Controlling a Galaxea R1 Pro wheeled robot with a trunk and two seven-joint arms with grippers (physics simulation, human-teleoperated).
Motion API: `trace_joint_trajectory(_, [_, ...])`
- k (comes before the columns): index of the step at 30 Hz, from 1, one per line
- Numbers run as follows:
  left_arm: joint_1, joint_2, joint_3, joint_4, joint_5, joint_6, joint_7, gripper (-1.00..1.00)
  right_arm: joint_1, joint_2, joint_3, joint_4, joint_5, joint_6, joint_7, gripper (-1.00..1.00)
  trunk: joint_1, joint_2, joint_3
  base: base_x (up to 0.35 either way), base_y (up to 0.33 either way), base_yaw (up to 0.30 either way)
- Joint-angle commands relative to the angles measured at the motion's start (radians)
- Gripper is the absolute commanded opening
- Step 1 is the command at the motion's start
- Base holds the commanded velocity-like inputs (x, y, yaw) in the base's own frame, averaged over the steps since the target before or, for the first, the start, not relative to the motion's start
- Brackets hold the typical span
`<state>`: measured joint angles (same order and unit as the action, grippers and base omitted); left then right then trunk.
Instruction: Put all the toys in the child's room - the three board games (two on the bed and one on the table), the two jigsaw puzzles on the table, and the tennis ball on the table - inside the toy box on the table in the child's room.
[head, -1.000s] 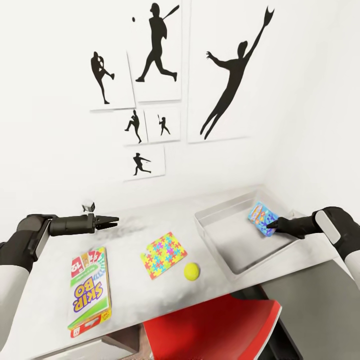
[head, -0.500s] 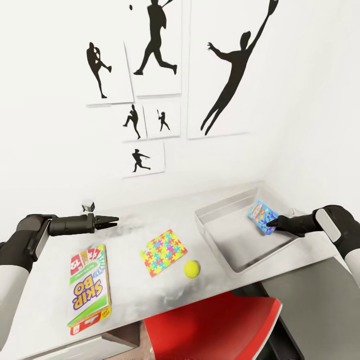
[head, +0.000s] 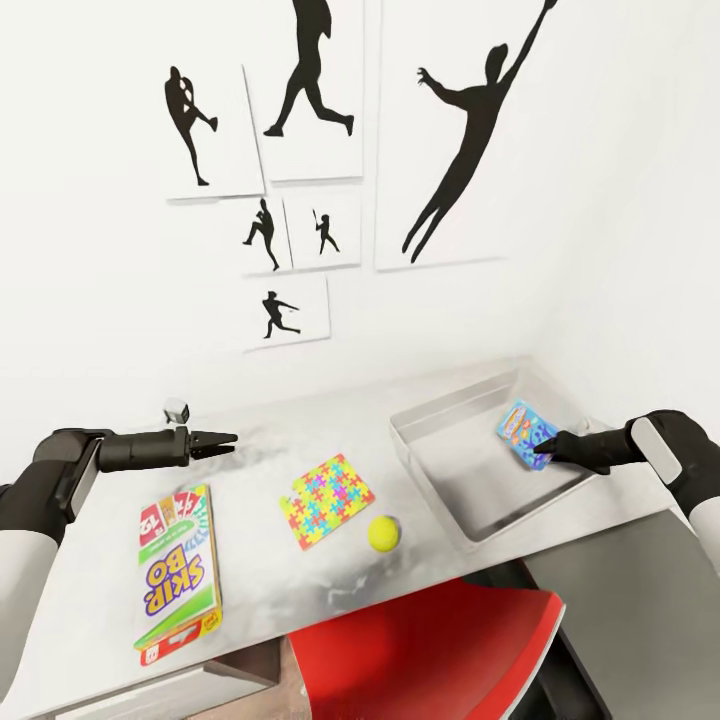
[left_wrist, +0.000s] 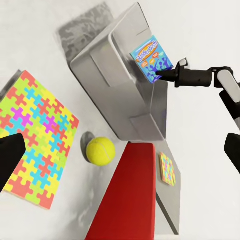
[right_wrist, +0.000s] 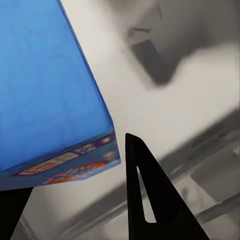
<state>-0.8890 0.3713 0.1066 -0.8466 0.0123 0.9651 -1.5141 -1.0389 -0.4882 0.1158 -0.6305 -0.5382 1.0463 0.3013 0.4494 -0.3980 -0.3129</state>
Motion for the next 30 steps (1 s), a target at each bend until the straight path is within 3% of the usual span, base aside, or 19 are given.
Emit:
trace_joint_trajectory(1, [-0.001, 0.000, 0.000, 0.000, 0.000, 0.011, -0.004, 1.00, -0.001, -0.001, 0.004, 0.000, 0.009, 0.001, 0.010, -1.00, 0.001, -0.002, -0.002, 0.000, 0.000, 0.000])
trace_joint_trajectory(17, [-0.001, 0.001, 0.000, 0.000, 0.000, 0.011, -0.003, 1.00, -0.054, 0.000, 0.004, 0.028, 0.013, 0.001, -0.018, -1.00, 0.001, -0.002, -0.003, 0.000, 0.000, 0.000])
trace_joint_trajectory(30, [-0.001, 0.000, -0.001, 0.000, 0.000, 0.011, -0.004, 1.00, -0.060, 0.000, 0.004, 0.029, 0.013, 0.001, -0.052, -1.00, 0.001, -0.002, -0.003, 0.000, 0.000, 0.000])
